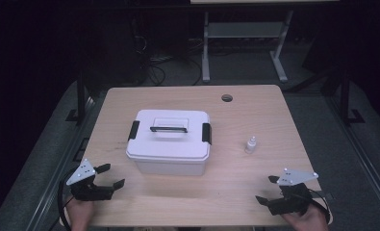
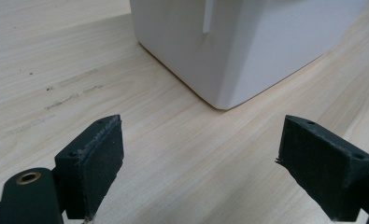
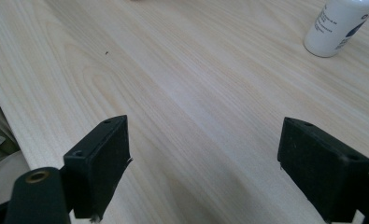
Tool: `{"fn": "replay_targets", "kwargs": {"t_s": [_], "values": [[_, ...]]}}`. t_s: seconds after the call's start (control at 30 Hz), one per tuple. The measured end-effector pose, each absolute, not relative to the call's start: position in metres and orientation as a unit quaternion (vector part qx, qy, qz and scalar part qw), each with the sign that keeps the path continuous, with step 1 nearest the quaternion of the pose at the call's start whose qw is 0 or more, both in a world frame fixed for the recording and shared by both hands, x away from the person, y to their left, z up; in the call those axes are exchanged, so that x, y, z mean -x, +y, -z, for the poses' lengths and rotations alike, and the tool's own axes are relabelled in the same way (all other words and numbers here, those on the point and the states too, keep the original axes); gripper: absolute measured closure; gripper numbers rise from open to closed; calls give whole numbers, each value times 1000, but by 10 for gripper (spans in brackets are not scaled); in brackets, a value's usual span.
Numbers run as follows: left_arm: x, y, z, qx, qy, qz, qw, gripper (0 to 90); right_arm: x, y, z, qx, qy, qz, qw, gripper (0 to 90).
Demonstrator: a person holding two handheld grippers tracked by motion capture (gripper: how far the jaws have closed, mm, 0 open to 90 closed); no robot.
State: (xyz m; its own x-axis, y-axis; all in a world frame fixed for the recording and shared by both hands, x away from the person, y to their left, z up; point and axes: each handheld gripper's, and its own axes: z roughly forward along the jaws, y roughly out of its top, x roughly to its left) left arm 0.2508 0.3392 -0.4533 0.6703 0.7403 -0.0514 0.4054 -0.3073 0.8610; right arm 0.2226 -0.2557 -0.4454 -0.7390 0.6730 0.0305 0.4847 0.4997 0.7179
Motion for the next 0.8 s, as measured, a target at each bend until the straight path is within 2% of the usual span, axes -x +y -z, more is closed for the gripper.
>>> {"fn": "replay_targets", "kwargs": {"t_s": [0.63, 0.8], "values": [[-248, 345, 453, -780, 371, -181, 471, 131, -240, -249, 413, -306, 874, -359, 114, 166], [-248, 343, 453, -784, 366, -182, 468, 131, -249, -241, 399, -294, 885, -345, 101, 205]]}}
